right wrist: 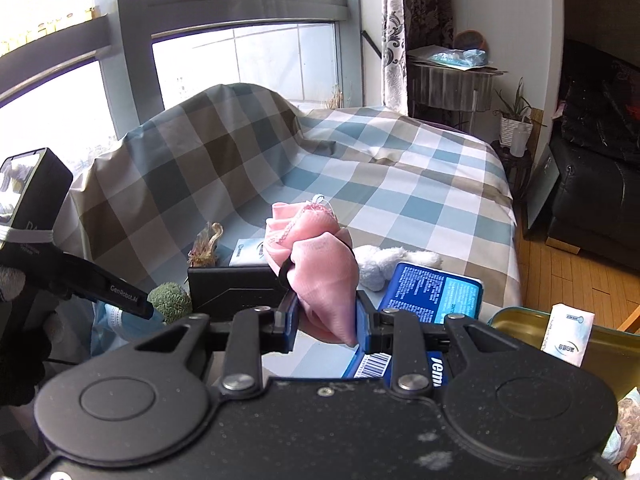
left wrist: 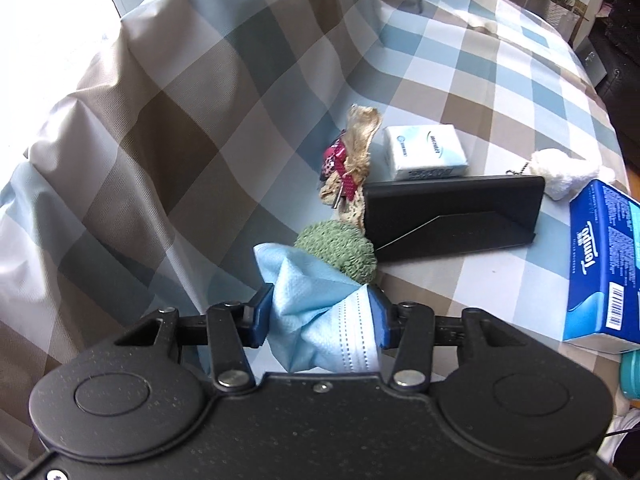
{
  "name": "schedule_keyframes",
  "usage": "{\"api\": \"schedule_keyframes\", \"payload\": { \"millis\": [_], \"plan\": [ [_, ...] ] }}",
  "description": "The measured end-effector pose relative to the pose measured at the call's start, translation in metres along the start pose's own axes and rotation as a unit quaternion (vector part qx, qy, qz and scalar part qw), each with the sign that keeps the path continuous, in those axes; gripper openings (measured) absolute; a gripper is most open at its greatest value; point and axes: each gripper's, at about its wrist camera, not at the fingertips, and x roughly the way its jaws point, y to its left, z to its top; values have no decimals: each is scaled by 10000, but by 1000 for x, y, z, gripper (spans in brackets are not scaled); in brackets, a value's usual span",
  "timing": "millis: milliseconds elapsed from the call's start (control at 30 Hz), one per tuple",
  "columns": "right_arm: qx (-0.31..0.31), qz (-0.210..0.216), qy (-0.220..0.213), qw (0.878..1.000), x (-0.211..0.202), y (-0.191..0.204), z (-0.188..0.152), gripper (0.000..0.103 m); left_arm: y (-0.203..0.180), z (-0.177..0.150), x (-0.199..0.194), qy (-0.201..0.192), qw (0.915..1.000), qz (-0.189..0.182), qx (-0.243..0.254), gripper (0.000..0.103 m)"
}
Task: Organize soft objects
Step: 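Carry the mask and pink cloth over the gold tray with both tools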
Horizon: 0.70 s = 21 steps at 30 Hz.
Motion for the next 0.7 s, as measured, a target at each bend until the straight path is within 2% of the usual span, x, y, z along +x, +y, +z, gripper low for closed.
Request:
{"api": "schedule_keyframes", "payload": {
  "millis": [333, 500, 700],
  "plan": [
    [384, -302, -367, 9981, -23, -29, 10, 28, -40, 7, -45, -582, 9965, -402, 451, 47],
    [612, -505, -552, 9953, -38, -47, 14, 28, -69, 13, -64, -835, 9912, -704, 748, 47],
    [1053, -957, -727, 9872, -54, -81, 19, 28, -116, 19, -79, -1086, 9809, -1122, 1161, 47]
  ]
}}
